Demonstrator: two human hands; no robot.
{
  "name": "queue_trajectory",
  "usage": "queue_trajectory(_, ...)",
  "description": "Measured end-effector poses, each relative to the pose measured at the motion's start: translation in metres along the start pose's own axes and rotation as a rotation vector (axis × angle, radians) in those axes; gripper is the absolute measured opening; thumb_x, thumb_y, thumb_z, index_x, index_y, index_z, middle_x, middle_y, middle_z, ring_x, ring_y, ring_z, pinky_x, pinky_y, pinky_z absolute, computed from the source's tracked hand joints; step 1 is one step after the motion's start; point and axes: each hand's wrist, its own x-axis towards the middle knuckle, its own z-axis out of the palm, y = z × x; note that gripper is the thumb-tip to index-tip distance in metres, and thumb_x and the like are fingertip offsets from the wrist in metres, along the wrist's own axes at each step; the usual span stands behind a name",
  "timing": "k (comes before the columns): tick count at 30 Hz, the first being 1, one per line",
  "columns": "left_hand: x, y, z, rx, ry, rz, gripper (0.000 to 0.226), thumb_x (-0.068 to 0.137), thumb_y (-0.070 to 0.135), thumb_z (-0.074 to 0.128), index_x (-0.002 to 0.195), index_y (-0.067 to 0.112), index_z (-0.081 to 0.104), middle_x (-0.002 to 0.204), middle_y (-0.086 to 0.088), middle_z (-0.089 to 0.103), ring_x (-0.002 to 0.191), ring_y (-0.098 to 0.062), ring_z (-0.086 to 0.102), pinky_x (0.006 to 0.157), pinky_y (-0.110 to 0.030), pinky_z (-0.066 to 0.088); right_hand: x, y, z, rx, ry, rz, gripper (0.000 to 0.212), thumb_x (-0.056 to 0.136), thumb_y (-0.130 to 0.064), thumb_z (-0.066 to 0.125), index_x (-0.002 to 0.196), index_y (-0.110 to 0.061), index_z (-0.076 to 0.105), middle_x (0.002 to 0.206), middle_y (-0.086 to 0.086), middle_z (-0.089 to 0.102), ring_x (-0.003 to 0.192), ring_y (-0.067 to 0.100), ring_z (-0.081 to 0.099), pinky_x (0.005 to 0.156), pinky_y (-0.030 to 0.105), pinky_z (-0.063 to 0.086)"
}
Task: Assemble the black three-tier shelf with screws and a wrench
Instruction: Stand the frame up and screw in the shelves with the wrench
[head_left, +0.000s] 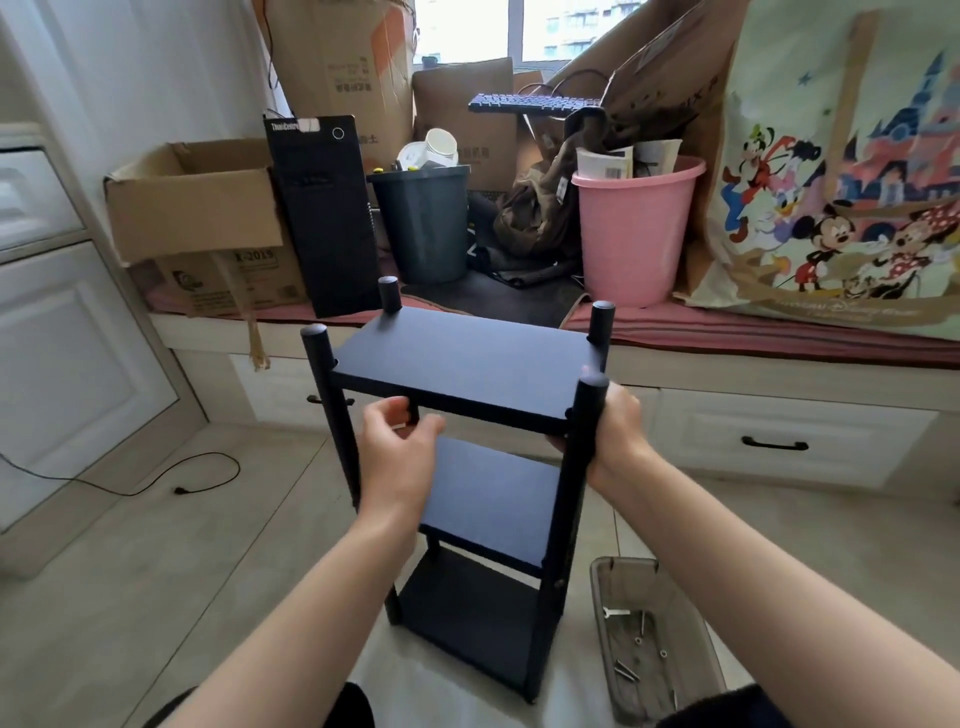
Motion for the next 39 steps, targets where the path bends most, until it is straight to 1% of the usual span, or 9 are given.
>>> queue_trajectory(5, -0.041, -0.006, 0.009, 0.072, -0.227, 0.144, 0.07, 0.086, 0.029, 0.078, 0.138, 0.038, 0.032, 0.139, 0.006, 0.046, 0.126, -0.011, 0.049, 0.102, -0.029, 0.04, -0.015, 0.017, 0.01, -0.07, -0.057, 0.02, 0.023, 0.095, -0.03, 0.052, 0.082, -0.013, 0.061, 0.056, 0.001, 0.056, 0.056, 0.02, 0.056, 0.069, 0.037, 0.051)
queue_trajectory(12, -0.058, -0.008, 0.025, 0.243, -0.393, 0.241, 0.105, 0.077, 0.039, 0.085, 0.156, 0.04, 0.016, 0.156, 0.014, 0.027, 0.119, 0.014, 0.027, 0.084, 0.003, 0.024, -0.012, -0.018, -0.002, -0.125, -0.11, 0.153, 0.03, 0.097, -0.032, 0.053, 0.117, -0.009, 0.05, 0.084, 0.011, 0.062, 0.068, 0.028, 0.065, 0.05, 0.03, 0.051)
queue_trajectory(17, -0.058, -0.007, 0.038, 0.293, -0.315, 0.308, 0.101, 0.071, 0.041, 0.089, 0.15, 0.037, 0.026, 0.15, 0.005, 0.041, 0.122, 0.0, 0.034, 0.094, -0.016, 0.03, -0.012, -0.019, -0.002, -0.134, -0.168, 0.125, 0.029, 0.102, -0.025, 0.051, 0.119, -0.001, 0.053, 0.081, 0.013, 0.067, 0.051, 0.024, 0.069, 0.044, 0.03, 0.054)
queue_trajectory(21, -0.048, -0.008, 0.026, 0.364, -0.315, 0.371, 0.098, 0.067, 0.043, 0.091, 0.147, 0.031, 0.036, 0.14, 0.006, 0.054, 0.116, -0.021, 0.062, 0.099, -0.027, 0.046, -0.013, -0.014, -0.002, -0.126, -0.167, 0.083, 0.022, 0.103, -0.023, 0.049, 0.102, -0.003, 0.057, 0.069, 0.011, 0.071, 0.058, 0.026, 0.071, 0.055, 0.037, 0.057)
queue_trajectory(25, -0.034, -0.007, 0.001, 0.365, -0.349, 0.362, 0.091, 0.066, 0.033, 0.09, 0.143, 0.035, 0.04, 0.119, 0.009, 0.062, 0.077, 0.003, 0.068, 0.072, -0.004, 0.045, -0.018, -0.004, 0.001, -0.136, -0.255, 0.114, 0.026, 0.101, -0.022, 0.052, 0.107, 0.002, 0.059, 0.091, 0.021, 0.074, 0.08, 0.036, 0.074, 0.066, 0.042, 0.06)
queue_trajectory(30, -0.011, 0.002, -0.04, 0.343, -0.426, 0.219, 0.089, 0.059, 0.028, 0.079, 0.135, 0.047, 0.039, 0.107, 0.023, 0.057, 0.086, 0.013, 0.061, 0.073, -0.013, 0.048, -0.024, -0.002, -0.012, -0.234, -0.384, 0.165, 0.03, 0.099, -0.024, 0.056, 0.105, 0.004, 0.063, 0.096, 0.021, 0.075, 0.087, 0.032, 0.074, 0.064, 0.035, 0.061)
queue_trajectory(34, 0.0, 0.007, -0.07, 0.335, -0.493, 0.152, 0.087, 0.061, 0.019, 0.076, 0.134, 0.048, 0.039, 0.117, 0.014, 0.052, 0.081, 0.009, 0.065, 0.078, -0.025, 0.052, -0.015, -0.003, -0.023, -0.586, -0.176, 0.03, 0.017, 0.094, -0.017, 0.062, 0.104, -0.004, 0.066, 0.091, 0.012, 0.076, 0.07, 0.019, 0.073, 0.06, 0.026, 0.056)
queue_trajectory(36, 0.003, 0.01, -0.08, 0.339, -0.509, 0.158, 0.087, 0.06, 0.019, 0.075, 0.134, 0.047, 0.04, 0.121, 0.02, 0.049, 0.09, 0.011, 0.063, 0.083, -0.025, 0.055, -0.012, -0.001, -0.021, -0.746, -0.168, -0.051, 0.02, 0.091, -0.011, 0.064, 0.111, -0.011, 0.063, 0.099, 0.009, 0.073, 0.079, 0.018, 0.068, 0.064, 0.026, 0.053)
queue_trajectory(39, 0.006, 0.012, -0.088, 0.33, -0.53, 0.139, 0.087, 0.06, 0.016, 0.074, 0.134, 0.047, 0.041, 0.123, 0.013, 0.051, 0.106, -0.011, 0.066, 0.092, -0.033, 0.057, -0.014, 0.007, -0.008, -0.813, -0.397, -0.124, 0.037, 0.089, -0.006, 0.065, 0.123, -0.018, 0.059, 0.113, 0.003, 0.069, 0.103, 0.015, 0.065, 0.081, 0.026, 0.05)
